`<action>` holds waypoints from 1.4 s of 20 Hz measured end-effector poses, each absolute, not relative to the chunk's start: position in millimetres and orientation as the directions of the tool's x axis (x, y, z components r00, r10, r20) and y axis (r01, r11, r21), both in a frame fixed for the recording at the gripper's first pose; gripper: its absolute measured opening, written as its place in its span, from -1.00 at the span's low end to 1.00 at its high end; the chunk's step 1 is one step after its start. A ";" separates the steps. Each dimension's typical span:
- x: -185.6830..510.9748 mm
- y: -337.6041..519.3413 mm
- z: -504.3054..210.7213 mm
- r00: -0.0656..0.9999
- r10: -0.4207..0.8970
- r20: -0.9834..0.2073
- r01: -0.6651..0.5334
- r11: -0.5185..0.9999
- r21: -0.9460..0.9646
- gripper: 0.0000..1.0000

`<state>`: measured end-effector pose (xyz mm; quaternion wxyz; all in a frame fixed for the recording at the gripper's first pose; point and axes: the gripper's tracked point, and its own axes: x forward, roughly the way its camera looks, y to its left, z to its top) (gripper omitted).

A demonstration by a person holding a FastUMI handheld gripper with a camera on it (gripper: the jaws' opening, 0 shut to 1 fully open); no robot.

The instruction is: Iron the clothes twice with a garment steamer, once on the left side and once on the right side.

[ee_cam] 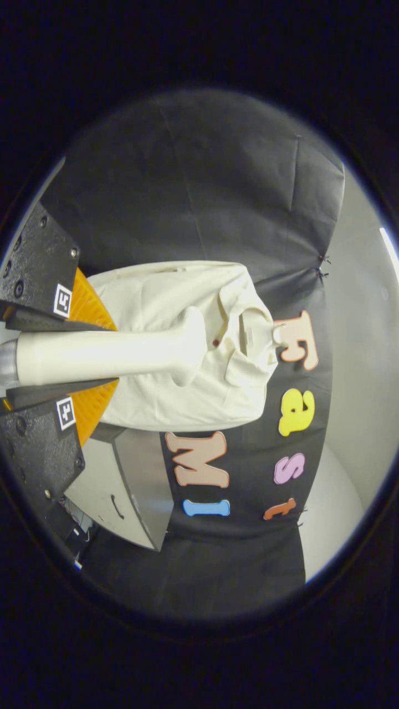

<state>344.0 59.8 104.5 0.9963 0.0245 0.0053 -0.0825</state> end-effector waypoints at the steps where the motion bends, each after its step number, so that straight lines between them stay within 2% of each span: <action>1: 347.3 69.0 108.8 0.988 -0.155 -0.011 0.156 0.986 0.060 -0.25; 7: 385.7 106.1 125.6 0.993 -0.114 0.020 0.109 0.981 0.160 -0.26; 12: 435.3 121.8 117.0 0.995 -0.092 0.034 0.086 0.987 0.138 -0.27; 17: 487.3 121.8 74.9 0.997 -0.073 -0.036 0.078 0.988 0.136 -0.27; 22: 526.1 123.0 2.3 0.987 -0.046 -0.157 0.071 0.985 0.155 -0.29; 28: 544.7 120.9 -73.0 0.960 -0.027 -0.280 0.088 0.974 0.208 -0.29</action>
